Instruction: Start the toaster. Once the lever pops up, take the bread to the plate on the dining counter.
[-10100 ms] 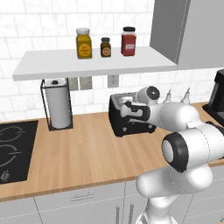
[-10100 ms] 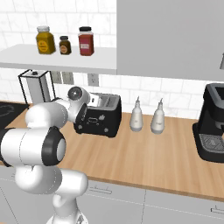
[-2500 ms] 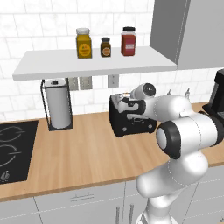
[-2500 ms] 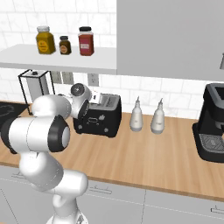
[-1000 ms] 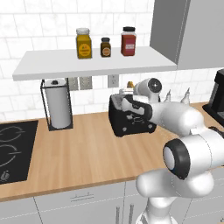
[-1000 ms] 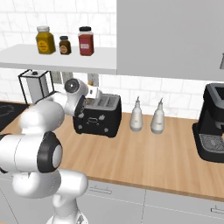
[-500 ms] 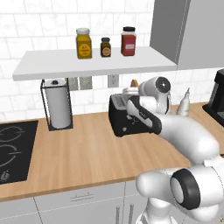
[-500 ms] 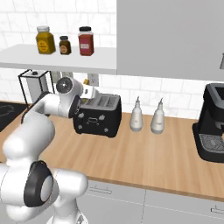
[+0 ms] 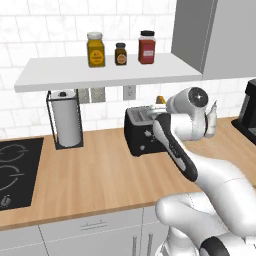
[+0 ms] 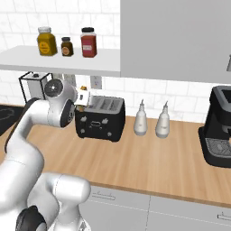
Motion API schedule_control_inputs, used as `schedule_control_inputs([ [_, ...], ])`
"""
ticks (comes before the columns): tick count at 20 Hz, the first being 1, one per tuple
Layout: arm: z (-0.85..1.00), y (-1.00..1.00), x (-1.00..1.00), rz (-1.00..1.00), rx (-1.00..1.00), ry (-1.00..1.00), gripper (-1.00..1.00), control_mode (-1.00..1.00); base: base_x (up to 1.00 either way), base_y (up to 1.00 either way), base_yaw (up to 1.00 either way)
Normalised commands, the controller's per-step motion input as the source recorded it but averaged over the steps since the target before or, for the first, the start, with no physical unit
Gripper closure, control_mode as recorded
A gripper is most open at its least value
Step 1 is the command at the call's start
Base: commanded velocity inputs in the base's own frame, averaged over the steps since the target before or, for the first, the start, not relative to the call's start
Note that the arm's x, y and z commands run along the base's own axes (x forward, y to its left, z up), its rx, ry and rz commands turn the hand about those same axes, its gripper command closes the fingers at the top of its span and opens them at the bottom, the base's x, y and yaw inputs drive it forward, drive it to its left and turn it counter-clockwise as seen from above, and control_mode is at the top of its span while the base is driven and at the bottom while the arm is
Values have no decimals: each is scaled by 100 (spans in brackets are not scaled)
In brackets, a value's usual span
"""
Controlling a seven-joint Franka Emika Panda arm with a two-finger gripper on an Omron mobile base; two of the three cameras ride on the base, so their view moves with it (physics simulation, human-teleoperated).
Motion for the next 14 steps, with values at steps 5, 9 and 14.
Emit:
schedule_control_inputs([
  [5, 1, -16, -87, 0, -2, 9, 100, -100, 0, 0, 0],
  [9, 0, -7, -83, 0, 0, 5, 100, -100, 0, 0, 0],
  [14, 12, 0, -85, 0, -2, 1, 100, -100, 0, 0, 0],
])
